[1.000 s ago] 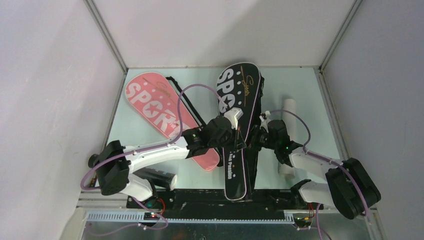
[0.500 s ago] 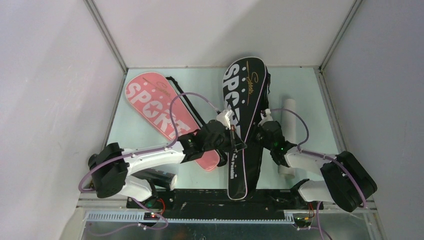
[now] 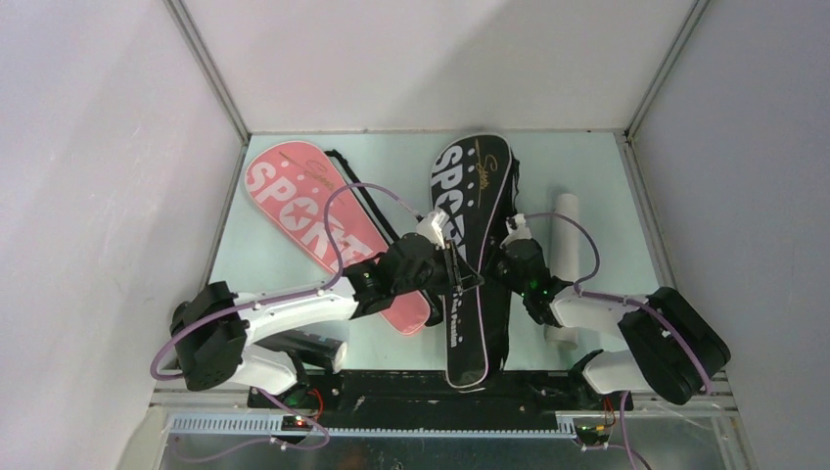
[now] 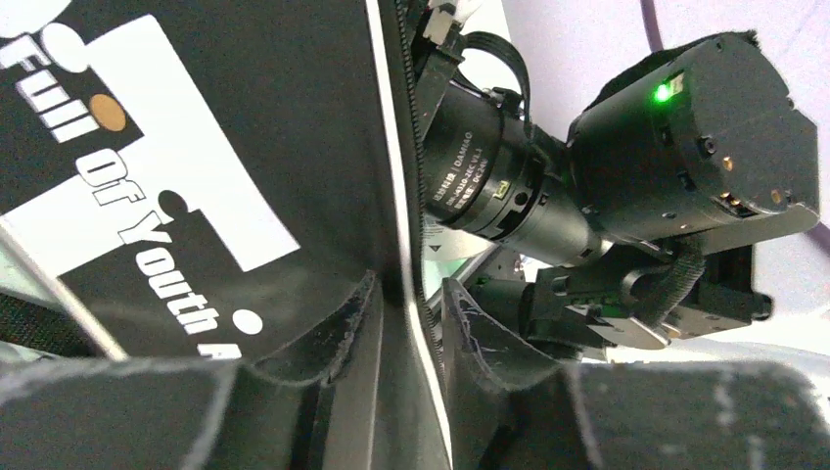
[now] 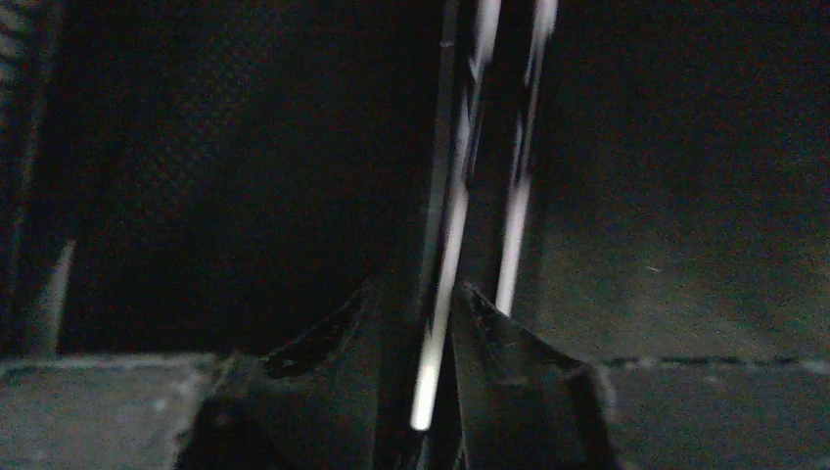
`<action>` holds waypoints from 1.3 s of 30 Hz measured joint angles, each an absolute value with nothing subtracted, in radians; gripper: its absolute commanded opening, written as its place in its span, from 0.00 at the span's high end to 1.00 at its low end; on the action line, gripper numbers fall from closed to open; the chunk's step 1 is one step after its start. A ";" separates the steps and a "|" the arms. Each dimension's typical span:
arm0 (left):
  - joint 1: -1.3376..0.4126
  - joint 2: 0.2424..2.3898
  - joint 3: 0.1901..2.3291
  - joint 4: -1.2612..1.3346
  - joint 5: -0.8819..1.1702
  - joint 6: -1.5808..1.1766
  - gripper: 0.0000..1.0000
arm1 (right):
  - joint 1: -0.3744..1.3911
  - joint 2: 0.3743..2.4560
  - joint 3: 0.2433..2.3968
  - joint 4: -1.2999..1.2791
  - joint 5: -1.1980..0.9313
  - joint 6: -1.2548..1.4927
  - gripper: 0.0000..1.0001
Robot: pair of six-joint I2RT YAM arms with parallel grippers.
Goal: Pack up the badminton gear
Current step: Place the racket in the racket bag, then pick up the racket bag from the center of the board.
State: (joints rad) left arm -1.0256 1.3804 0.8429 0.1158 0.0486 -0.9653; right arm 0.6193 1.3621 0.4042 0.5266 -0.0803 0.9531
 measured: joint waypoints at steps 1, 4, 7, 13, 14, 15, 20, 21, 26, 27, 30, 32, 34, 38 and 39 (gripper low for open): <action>-1.021 1.380 0.843 0.121 0.048 -0.968 0.60 | 0.620 1.353 0.406 0.503 -0.072 0.949 0.56; -1.010 1.380 0.843 0.117 0.048 -0.962 0.55 | 0.616 1.287 0.409 0.411 -0.047 0.937 0.44; -0.992 1.380 0.843 0.094 0.039 -0.950 0.53 | 0.604 1.177 0.416 0.285 -0.024 0.905 0.41; -0.961 1.380 0.843 0.035 -0.009 -0.913 0.50 | 0.500 0.967 0.438 0.020 -0.015 0.835 0.31; -0.958 1.380 0.843 0.027 -0.018 -0.905 0.50 | 0.479 0.944 0.438 -0.010 -0.020 0.824 0.29; -0.954 1.380 0.843 0.014 -0.025 -0.896 0.50 | 0.463 0.929 0.439 -0.033 -0.024 0.815 0.26; -0.950 1.400 0.843 -0.019 -0.038 -0.860 0.50 | 0.392 0.955 0.466 -0.082 -0.064 0.769 0.25; -0.950 1.412 0.843 -0.020 -0.038 -0.854 0.50 | 0.376 0.982 0.480 -0.081 -0.076 0.762 0.26; -0.950 1.502 0.855 -0.050 -0.030 -0.819 0.51 | 0.311 1.121 0.572 -0.078 -0.116 0.739 0.31; -0.950 1.517 0.859 -0.057 -0.029 -0.810 0.51 | 0.301 1.139 0.588 -0.078 -0.123 0.735 0.31; -0.950 1.558 0.875 -0.087 -0.026 -0.790 0.51 | 0.286 1.158 0.624 -0.072 -0.137 0.732 0.29; -0.950 1.577 0.886 -0.101 -0.027 -0.776 0.51 | 0.284 1.158 0.645 -0.073 -0.138 0.730 0.27; -0.950 1.585 0.896 -0.116 -0.027 -0.766 0.51 | 0.281 1.162 0.660 -0.070 -0.139 0.728 0.27; -0.950 1.592 0.922 -0.144 -0.034 -0.746 0.51 | 0.271 1.221 0.680 -0.044 -0.146 0.725 0.33; -0.950 1.592 0.930 -0.148 -0.038 -0.740 0.51 | 0.270 1.249 0.684 -0.036 -0.147 0.725 0.35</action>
State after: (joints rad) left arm -0.9501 1.5917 0.9302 -0.1482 -0.0376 -0.7399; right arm 0.2695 1.2488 0.6838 -0.0357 -0.1474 0.7246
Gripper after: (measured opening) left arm 0.488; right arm 0.686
